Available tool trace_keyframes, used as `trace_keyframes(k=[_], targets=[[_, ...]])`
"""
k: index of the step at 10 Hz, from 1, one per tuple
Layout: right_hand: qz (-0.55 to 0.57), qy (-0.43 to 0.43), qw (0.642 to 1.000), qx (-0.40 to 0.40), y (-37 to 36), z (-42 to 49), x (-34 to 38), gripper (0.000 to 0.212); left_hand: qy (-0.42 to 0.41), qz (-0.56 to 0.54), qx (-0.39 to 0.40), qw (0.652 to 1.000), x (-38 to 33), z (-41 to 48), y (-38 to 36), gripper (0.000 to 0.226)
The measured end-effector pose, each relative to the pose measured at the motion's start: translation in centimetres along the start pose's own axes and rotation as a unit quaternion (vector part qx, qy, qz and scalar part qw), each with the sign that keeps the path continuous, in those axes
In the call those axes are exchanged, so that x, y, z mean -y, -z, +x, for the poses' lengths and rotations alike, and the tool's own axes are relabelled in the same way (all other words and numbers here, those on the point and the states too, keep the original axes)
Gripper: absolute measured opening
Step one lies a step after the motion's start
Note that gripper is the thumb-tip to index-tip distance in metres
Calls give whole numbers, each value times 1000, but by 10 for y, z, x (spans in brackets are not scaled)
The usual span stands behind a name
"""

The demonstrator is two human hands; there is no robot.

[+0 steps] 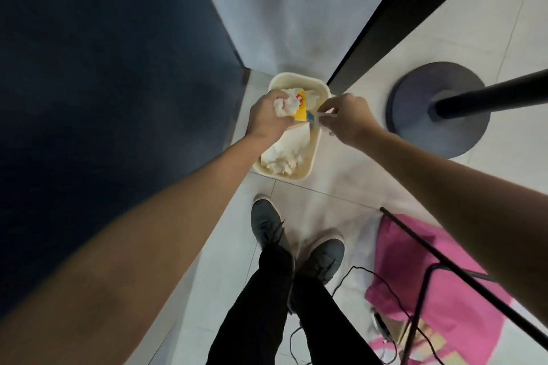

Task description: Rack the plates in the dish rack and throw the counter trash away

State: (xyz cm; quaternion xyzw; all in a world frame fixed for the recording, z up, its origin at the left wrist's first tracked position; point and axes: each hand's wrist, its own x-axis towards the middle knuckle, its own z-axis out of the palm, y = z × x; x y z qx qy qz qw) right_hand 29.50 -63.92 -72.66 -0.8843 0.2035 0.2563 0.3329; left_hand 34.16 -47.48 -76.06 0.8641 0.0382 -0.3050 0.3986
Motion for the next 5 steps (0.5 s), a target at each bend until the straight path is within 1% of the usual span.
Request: trace_keyframes(k=[1,2,3,4,5], targets=[[-18,8,1000,-7,-8,18,-4,20,5,8,8,1000,6,16,-8,50],[-1,-13,1000,7,-19,32,-8,34,2,3,36,999,17,28,-13,60],[39,-55,997,29,-27,39,-10,44,26,-16,77,997,21,31,-10,64],[40,-57,997,34,-30,37,-15,46,9,14,78,997,23,28,-5,66],[40,-67,996,39,-27,27,-15,42,1,24,41,999,19,18,1,65]])
